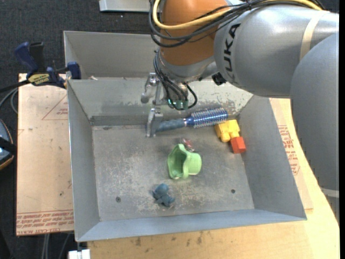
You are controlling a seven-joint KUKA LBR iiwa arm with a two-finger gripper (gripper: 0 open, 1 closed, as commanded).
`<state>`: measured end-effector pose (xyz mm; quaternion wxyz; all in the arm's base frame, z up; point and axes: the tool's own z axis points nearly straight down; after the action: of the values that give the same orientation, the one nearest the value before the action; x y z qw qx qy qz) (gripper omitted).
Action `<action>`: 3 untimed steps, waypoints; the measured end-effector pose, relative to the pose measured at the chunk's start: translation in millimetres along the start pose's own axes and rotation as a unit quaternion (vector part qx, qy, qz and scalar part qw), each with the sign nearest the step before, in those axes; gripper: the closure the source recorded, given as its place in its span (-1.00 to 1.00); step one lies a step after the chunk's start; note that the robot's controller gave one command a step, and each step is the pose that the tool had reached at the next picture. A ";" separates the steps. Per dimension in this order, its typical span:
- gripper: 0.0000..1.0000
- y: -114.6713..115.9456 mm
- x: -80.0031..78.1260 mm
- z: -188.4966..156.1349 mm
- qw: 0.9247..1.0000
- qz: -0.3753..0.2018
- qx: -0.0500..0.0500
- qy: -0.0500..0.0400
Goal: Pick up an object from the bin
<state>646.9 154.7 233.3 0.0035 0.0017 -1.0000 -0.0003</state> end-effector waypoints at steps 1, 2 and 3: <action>-1.00 -67.3 11.1 91.3 0.982 -0.191 0.001 -0.002; -1.00 -87.4 -7.6 123.9 0.980 -0.200 0.001 -0.016; -1.00 -168.2 1.2 139.5 0.978 -0.208 0.000 -0.005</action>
Offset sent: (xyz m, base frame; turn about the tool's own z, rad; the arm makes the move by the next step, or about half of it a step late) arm -0.0110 -0.0659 -0.0890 -0.3892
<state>645.2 -13.4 93.7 -0.0015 0.2101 -0.9777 -0.0006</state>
